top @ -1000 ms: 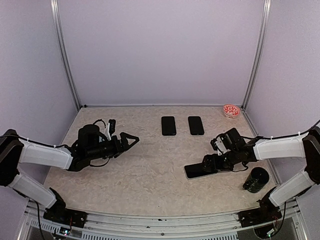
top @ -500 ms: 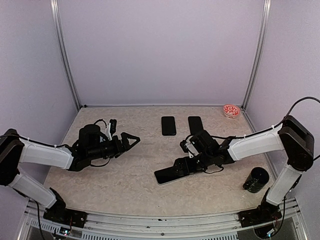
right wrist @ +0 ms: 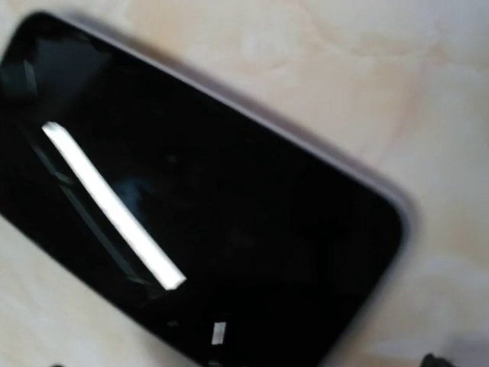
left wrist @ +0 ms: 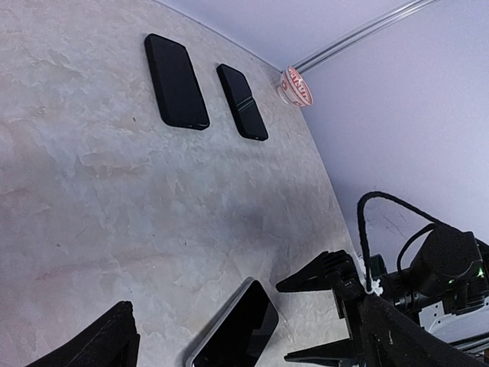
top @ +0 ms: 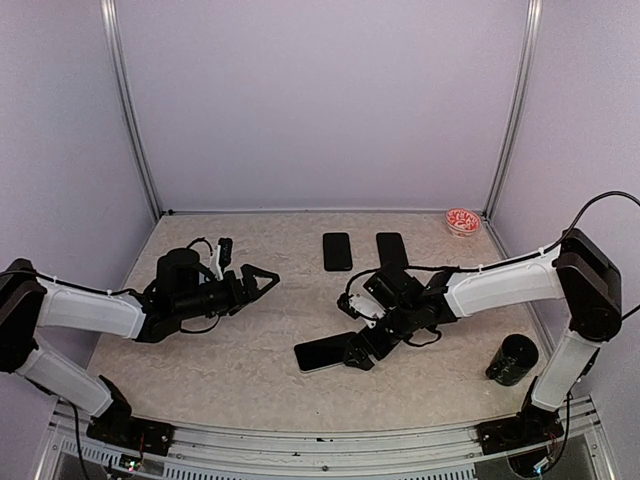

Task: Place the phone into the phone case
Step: Move the phone to the center of the board.

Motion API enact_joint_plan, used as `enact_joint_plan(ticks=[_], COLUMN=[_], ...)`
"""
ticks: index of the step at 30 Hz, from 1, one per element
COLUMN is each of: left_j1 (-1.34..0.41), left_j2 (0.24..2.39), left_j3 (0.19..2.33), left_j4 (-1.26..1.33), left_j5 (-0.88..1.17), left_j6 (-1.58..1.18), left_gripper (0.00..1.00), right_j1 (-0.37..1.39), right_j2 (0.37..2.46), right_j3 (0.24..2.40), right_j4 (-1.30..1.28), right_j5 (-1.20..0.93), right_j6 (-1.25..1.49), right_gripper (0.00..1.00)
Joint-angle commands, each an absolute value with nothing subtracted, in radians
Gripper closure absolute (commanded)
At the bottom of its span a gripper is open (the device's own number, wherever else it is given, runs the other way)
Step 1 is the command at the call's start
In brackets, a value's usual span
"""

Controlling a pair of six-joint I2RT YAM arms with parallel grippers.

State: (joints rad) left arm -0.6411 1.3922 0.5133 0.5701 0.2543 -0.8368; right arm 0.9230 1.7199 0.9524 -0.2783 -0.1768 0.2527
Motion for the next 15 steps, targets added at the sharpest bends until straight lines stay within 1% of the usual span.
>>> enact_joint_plan(ticks=[1, 6, 9, 15], left_j1=[-0.643, -0.644, -0.644, -0.642], left_j2=[1.39, 1.39, 1.375, 1.329], left_j3=[0.503, 0.501, 0.489, 0.464], left_j4=[0.585, 0.58, 0.577, 0.557], left_j5=[0.254, 0.256, 0.252, 0.229], left_j6=[-0.825, -0.826, -0.827, -0.824], left_gripper=[0.01, 0.01, 0.01, 0.01], right_j1=[0.931, 0.936, 0.939, 0.942], right_j2=[1.704, 1.759, 1.77, 1.759], right_j3=[1.026, 1.103, 1.105, 1.096], right_j4=[-0.393, -0.38, -0.357, -0.292], right_j5=[-0.068, -0.078, -0.147, -0.238], right_j6=[0.026, -0.095, -0.251, -0.424], right_gripper=[0.0, 0.0, 0.0, 0.0])
